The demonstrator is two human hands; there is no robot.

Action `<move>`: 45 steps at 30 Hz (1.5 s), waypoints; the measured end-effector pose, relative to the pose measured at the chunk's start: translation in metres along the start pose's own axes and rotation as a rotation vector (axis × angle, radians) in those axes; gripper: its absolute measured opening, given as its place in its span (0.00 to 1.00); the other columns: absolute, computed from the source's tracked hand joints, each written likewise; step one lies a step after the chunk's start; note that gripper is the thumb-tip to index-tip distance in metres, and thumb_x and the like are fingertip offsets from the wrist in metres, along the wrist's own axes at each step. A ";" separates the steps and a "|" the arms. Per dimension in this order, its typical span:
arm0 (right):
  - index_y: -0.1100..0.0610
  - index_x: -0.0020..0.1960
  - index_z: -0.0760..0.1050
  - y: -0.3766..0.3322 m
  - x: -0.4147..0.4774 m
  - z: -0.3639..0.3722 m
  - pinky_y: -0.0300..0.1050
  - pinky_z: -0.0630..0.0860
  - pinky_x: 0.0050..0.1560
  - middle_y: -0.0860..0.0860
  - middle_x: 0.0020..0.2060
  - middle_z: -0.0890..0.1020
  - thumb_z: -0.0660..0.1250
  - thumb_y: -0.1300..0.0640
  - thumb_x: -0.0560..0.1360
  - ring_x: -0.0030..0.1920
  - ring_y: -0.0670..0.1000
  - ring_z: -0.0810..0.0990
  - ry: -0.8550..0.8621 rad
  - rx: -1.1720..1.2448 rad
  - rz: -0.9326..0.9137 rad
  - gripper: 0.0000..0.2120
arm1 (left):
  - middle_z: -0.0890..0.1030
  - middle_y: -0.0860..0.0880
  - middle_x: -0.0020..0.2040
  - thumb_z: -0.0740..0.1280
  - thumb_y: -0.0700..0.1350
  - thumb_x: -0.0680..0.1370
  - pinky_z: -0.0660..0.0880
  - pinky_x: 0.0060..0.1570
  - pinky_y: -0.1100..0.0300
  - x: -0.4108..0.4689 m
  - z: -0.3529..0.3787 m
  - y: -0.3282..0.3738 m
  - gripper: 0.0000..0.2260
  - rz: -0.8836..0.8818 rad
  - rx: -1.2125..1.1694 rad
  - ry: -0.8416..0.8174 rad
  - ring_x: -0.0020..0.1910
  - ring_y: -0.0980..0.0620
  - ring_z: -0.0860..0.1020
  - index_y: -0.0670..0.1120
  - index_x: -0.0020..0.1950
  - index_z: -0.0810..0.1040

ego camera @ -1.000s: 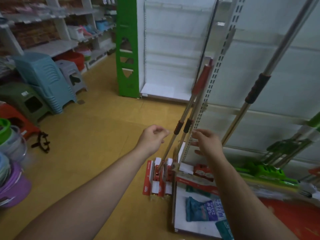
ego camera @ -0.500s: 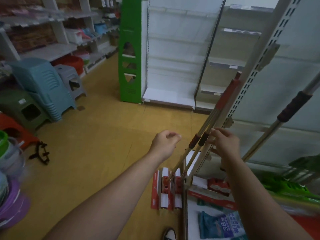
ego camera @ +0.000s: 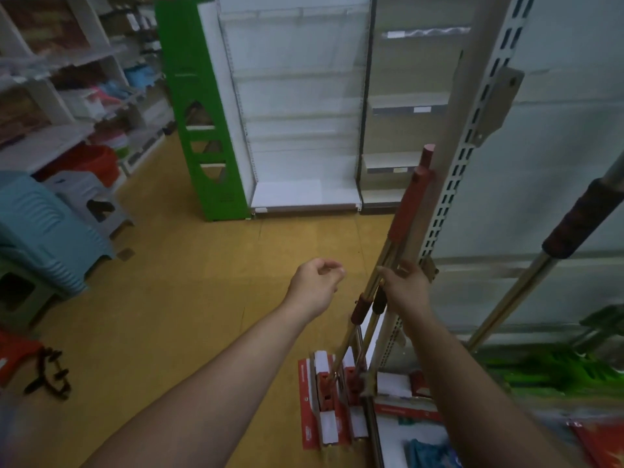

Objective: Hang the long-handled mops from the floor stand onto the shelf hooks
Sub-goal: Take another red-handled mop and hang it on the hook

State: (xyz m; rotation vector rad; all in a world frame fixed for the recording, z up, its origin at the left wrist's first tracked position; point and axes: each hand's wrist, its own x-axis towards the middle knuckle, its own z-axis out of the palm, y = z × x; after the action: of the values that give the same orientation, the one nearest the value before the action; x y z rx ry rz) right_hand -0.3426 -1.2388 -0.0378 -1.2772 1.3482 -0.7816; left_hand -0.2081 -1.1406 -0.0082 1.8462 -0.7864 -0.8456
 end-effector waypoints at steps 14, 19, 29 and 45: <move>0.53 0.71 0.73 -0.011 0.041 0.011 0.56 0.81 0.60 0.52 0.59 0.83 0.70 0.46 0.79 0.60 0.57 0.83 0.033 -0.222 -0.066 0.23 | 0.81 0.48 0.63 0.65 0.38 0.81 0.75 0.41 0.60 0.110 0.050 0.012 0.17 0.018 0.333 -0.217 0.56 0.49 0.80 0.51 0.69 0.77; 0.54 0.62 0.76 -0.023 0.047 0.019 0.45 0.76 0.41 0.49 0.47 0.83 0.70 0.43 0.78 0.48 0.51 0.82 0.128 -0.278 -0.068 0.19 | 0.79 0.48 0.66 0.67 0.37 0.80 0.71 0.33 0.64 0.139 0.052 0.010 0.23 0.041 0.370 -0.425 0.49 0.53 0.79 0.52 0.73 0.74; 0.48 0.42 0.76 -0.031 0.044 0.063 0.44 0.73 0.40 0.46 0.37 0.80 0.73 0.46 0.77 0.37 0.45 0.79 0.455 -0.218 0.041 0.10 | 0.73 0.48 0.74 0.70 0.36 0.78 0.77 0.50 0.61 0.184 0.026 -0.009 0.29 0.179 0.415 -0.905 0.64 0.49 0.76 0.52 0.77 0.70; 0.53 0.47 0.80 -0.041 -0.020 0.132 0.55 0.83 0.53 0.50 0.43 0.84 0.76 0.53 0.75 0.49 0.55 0.85 0.515 -0.114 0.056 0.06 | 0.74 0.53 0.35 0.66 0.55 0.80 0.67 0.39 0.57 0.189 -0.011 -0.065 0.11 0.376 0.481 -1.156 0.35 0.53 0.71 0.49 0.46 0.76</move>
State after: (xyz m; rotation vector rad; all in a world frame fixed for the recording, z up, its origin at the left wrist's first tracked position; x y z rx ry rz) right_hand -0.2092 -1.2014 -0.0224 -1.1602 1.8523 -1.0520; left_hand -0.0830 -1.2630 -0.1059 1.3664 -2.1187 -1.5613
